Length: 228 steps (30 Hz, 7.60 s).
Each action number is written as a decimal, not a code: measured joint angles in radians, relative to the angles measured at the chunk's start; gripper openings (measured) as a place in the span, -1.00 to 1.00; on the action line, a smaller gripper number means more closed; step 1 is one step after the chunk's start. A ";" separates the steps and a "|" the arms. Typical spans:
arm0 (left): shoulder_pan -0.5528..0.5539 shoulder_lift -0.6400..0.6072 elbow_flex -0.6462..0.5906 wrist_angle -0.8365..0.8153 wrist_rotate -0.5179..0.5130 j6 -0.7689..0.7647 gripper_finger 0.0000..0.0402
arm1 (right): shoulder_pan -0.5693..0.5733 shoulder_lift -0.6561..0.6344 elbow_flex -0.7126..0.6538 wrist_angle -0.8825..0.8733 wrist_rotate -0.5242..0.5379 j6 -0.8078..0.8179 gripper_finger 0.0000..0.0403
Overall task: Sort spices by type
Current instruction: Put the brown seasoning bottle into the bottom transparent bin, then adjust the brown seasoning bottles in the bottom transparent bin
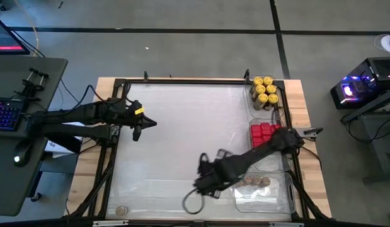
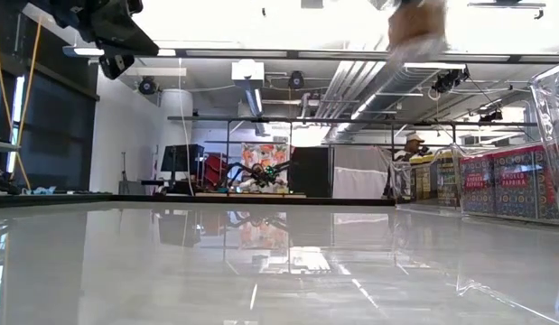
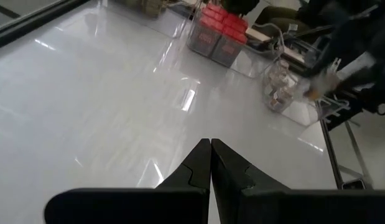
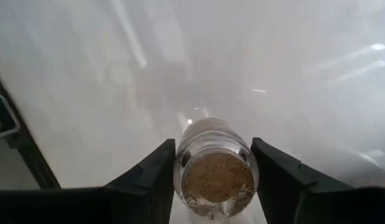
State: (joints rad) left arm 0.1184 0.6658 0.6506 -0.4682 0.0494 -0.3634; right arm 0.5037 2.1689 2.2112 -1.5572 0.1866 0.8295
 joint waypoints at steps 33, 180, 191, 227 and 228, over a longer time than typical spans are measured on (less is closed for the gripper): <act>0.000 0.096 0.000 0.107 0.019 -0.045 -1.00 | 0.488 -0.705 -1.068 0.237 -0.232 1.130 -0.15; 0.000 0.097 0.000 0.070 0.019 0.027 -1.00 | 0.281 -0.649 -1.179 0.293 -0.382 0.819 -1.00; 0.000 0.097 0.000 0.068 0.019 0.027 -1.00 | 0.328 -0.651 -1.041 0.176 -0.398 0.814 -1.00; 0.000 0.097 0.000 0.037 0.019 0.027 -1.00 | 0.349 -0.640 -1.232 0.724 -0.370 0.936 -1.00; 0.000 0.097 0.000 0.037 0.019 0.027 -1.00 | 0.350 -0.646 -1.220 0.743 -0.362 0.921 -1.00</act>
State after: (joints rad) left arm 0.1184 0.7629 0.6502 -0.4313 0.0681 -0.3367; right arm 0.8536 1.5232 0.9916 -0.8139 -0.1749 1.7509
